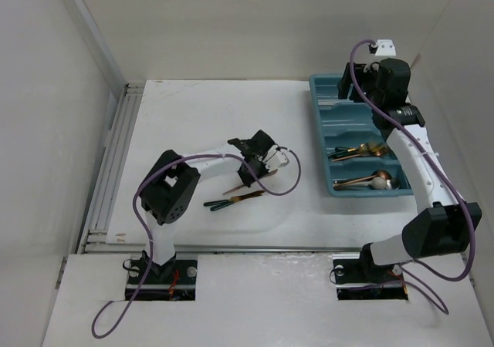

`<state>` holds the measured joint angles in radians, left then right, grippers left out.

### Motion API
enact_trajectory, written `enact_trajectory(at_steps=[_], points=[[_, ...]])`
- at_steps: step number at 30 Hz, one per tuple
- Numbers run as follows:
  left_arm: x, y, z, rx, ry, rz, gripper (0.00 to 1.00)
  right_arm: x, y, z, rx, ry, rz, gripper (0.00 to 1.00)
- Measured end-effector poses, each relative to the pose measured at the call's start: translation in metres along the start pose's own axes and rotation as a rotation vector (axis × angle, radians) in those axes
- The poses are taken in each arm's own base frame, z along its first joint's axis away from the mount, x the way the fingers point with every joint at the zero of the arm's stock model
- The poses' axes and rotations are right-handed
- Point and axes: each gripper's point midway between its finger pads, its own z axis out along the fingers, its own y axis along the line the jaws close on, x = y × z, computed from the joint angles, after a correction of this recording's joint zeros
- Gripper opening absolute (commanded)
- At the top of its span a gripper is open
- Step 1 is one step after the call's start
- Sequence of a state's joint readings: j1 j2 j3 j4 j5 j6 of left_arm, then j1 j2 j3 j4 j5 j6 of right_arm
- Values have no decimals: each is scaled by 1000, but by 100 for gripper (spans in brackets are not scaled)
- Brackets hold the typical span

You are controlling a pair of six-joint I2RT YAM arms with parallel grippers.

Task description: Sort the eating utensils into containers

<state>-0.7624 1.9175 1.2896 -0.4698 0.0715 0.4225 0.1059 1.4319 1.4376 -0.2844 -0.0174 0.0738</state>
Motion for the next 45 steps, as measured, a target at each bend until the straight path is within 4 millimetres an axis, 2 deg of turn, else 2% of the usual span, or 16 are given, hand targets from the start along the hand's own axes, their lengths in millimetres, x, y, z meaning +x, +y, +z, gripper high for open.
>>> enact_trajectory(at_steps=[5, 7, 11, 14, 17, 18, 20, 23, 28, 30, 33, 37, 38, 40, 44, 45], points=[[-2, 8, -2, -14, -14, -98, 0, 5, -4, -2, 12, 23, -33, 77], [-4, 20, -4, 7, -37, -189, 0, 7, -4, -3, 8, 35, -53, 78], [-21, 72, -26, 3, -144, -400, 0, 14, -1, -4, -17, 65, -110, 83], [-51, 117, -62, -34, -300, -508, 0, 20, 10, -6, -48, 81, -176, 92], [-87, 140, -108, -55, -450, -549, 0, 37, 40, -12, -134, 100, -247, 100], [-95, 141, -117, -48, -484, -560, 0, 45, 54, -16, -178, 109, -267, 100], [-115, 140, -150, -44, -577, -570, 0, 59, 88, -22, -288, 121, -299, 100], [-131, 134, -181, -26, -662, -605, 0, 73, 144, -26, -458, 115, -312, 100], [-143, 129, -198, 1, -713, -678, 0, 87, 226, -16, -681, 109, -256, 100], [-144, 129, -200, 9, -716, -703, 0, 91, 245, -5, -722, 119, -219, 99], [-147, 130, -206, 12, -731, -729, 0, 95, 258, 10, -745, 135, -163, 96], [-153, 132, -213, 18, -756, -750, 0, 102, 265, 20, -761, 160, -98, 86], [-154, 132, -214, 22, -760, -758, 0, 104, 266, 22, -764, 164, -83, 76], [-156, 131, -216, 35, -765, -774, 0, 105, 270, 26, -775, 168, -52, 62], [-159, 130, -217, 54, -775, -800, 0, 104, 277, 28, -801, 169, 8, 7], [-159, 129, -218, 59, -776, -807, 0, 104, 276, 30, -785, 170, 17, 0]])
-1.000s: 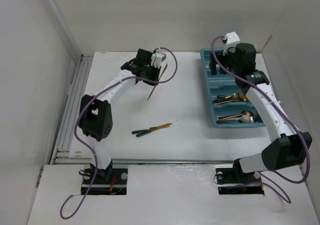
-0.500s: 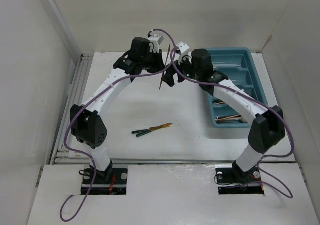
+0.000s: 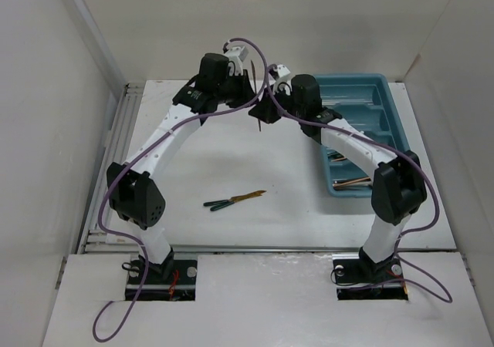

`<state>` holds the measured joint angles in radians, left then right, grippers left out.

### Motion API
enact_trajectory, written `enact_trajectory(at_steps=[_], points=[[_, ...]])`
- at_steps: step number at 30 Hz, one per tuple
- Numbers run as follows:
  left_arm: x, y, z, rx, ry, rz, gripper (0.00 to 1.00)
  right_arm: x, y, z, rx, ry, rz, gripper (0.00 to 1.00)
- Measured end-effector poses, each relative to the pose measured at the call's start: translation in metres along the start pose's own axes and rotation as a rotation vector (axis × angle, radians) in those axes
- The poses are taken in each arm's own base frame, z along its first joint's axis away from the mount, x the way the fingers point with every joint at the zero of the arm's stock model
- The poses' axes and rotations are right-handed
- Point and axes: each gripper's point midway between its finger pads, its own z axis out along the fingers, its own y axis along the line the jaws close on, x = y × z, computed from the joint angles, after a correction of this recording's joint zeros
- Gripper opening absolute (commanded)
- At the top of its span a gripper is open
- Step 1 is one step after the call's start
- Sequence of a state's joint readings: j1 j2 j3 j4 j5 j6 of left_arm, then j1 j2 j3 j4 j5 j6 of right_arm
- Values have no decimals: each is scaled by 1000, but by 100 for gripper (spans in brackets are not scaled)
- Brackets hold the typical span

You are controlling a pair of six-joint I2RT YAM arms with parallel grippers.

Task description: Sort the eating utensils into containers

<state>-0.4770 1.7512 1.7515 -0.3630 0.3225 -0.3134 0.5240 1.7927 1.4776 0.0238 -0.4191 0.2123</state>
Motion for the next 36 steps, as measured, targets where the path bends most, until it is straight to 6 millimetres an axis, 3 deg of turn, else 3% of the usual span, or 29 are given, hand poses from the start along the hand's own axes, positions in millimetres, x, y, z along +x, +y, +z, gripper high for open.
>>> enact_trajectory(at_steps=[2, 3, 4, 7, 10, 15, 18, 19, 21, 24, 27, 30, 36], points=[[-3, -2, 0, 13, -10, -10, 0, -3, 0, 0, -8, -9, 16, 0], [-4, -3, 1, 19, -14, -12, 7, -4, -2, -1, -6, -12, 21, 0], [-5, -3, 1, 21, -17, -12, 50, -5, -3, -1, -7, -18, 29, 0], [-16, 3, 0, 15, -54, 0, 100, -5, -11, -6, -2, -25, 79, 0], [-20, 4, -4, 24, -48, 18, 100, -10, -48, -17, 68, -60, 156, 0], [-24, 2, -4, -8, -55, 171, 100, -26, -155, -69, 301, -175, 311, 0], [-29, 24, -4, -113, -76, 273, 100, -25, -213, -114, 460, -249, 411, 0], [-27, 44, -5, -189, -76, 310, 100, -23, -227, -127, 505, -268, 440, 0], [-23, 63, -7, -246, -69, 325, 100, -18, -250, -150, 591, -310, 500, 0], [-10, 108, -11, -358, -34, 309, 100, -6, -264, -171, 679, -353, 597, 0], [-3, 137, -16, -427, -14, 285, 100, 8, -271, -177, 729, -381, 699, 0], [-2, 143, -10, -437, -21, 287, 100, 23, -276, -177, 771, -408, 820, 0], [24, 152, 6, -432, 35, 289, 96, 51, -304, -173, 853, -448, 982, 0]])
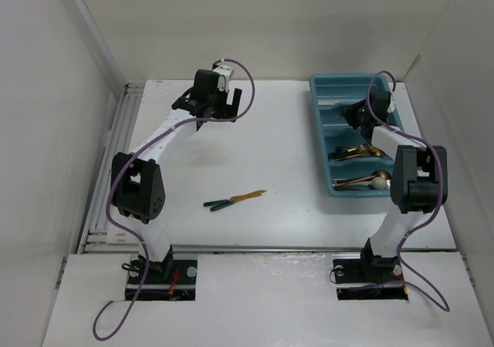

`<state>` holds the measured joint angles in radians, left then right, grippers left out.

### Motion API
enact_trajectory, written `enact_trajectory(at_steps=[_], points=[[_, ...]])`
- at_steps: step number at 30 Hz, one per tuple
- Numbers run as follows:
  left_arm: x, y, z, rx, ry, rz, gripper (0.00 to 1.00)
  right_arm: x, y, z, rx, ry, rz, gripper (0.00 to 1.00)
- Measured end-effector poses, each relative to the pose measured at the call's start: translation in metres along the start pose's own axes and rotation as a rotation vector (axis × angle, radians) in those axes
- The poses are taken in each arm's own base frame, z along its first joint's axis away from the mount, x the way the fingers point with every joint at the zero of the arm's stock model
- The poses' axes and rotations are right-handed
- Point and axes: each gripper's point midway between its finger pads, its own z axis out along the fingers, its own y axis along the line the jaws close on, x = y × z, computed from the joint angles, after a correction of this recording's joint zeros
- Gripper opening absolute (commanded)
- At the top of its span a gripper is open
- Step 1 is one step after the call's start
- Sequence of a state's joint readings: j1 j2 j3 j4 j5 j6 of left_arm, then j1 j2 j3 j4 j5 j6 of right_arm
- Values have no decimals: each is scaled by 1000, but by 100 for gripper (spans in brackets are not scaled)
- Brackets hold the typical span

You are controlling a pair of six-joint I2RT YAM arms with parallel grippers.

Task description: Sort the eating utensils into containers

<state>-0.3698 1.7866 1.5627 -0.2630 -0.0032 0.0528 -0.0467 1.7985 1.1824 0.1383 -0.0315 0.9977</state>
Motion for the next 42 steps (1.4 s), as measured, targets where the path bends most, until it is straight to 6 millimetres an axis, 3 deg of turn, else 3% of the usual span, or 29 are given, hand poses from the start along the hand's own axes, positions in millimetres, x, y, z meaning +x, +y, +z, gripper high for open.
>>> enact_trajectory(at_steps=[5, 6, 9, 13, 18, 23, 26, 29, 35, 38, 42], points=[[27, 5, 9, -3, 64, 18, 84, 4, -35, 19, 97, 5, 73, 2], [33, 6, 9, 3, 78, 34, 77, 5, -39, 19, 110, 7, 87, 9], [57, 3, 11, 40, 133, 70, 72, 1, -42, 20, 124, -7, 118, 39], [107, -11, 8, 161, 255, 181, 70, -5, -35, 20, 108, -27, 124, 67], [164, -36, -16, 370, 404, 378, 70, -10, -27, 19, 92, -31, 103, 73], [200, -55, -58, 550, 475, 586, 71, -14, -22, 8, 91, -29, 31, 73], [220, -65, -77, 613, 504, 677, 69, -26, -2, -4, 63, -42, -84, 73], [244, -68, -88, 637, 548, 728, 65, -42, 38, -22, 7, -91, -235, 74], [280, -58, -95, 613, 633, 769, 59, -47, 119, -93, -164, -188, -436, 74], [284, -52, -90, 568, 628, 803, 55, -56, 131, -120, -199, -233, -470, 74], [280, -48, -84, 518, 611, 831, 52, -58, 123, -132, -185, -248, -499, 74]])
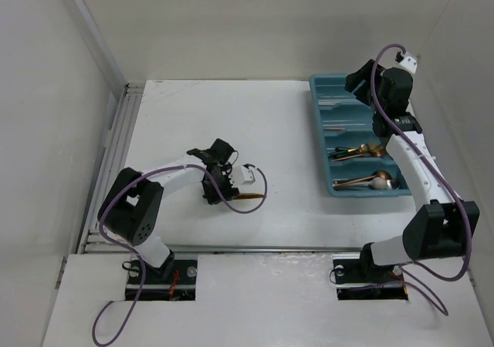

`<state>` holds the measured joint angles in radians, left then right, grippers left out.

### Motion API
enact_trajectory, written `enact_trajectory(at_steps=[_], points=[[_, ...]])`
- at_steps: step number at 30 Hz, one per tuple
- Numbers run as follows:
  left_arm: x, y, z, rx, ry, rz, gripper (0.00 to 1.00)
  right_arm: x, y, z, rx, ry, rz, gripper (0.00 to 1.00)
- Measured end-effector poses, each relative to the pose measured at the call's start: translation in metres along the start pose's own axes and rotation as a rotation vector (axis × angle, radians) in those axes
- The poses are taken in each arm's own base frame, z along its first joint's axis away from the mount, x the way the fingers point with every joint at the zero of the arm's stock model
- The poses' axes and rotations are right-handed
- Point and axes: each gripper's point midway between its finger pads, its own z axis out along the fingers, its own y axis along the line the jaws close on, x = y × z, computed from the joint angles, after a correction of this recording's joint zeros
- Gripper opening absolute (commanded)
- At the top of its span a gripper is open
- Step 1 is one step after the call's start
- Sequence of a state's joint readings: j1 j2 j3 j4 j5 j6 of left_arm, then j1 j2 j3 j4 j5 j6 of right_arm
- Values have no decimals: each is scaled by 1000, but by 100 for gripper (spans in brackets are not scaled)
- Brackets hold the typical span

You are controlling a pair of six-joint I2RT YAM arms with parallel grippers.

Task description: Sort the eating utensils into containers

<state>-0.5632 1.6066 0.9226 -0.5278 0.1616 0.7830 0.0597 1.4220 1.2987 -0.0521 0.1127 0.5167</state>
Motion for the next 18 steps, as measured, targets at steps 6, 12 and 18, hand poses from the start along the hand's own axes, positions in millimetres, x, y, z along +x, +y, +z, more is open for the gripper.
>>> enact_trajectory(at_steps=[6, 12, 18], points=[[-5, 5, -1, -18, -14, -2, 53, 8, -9, -9, 18, 23, -45, 74], [-20, 2, -12, 10, -79, 8, 39, -4, -5, -20, 6, -10, -65, 74], [-39, 17, -21, -42, -139, 6, 42, -10, -4, -30, 4, -31, -71, 74]])
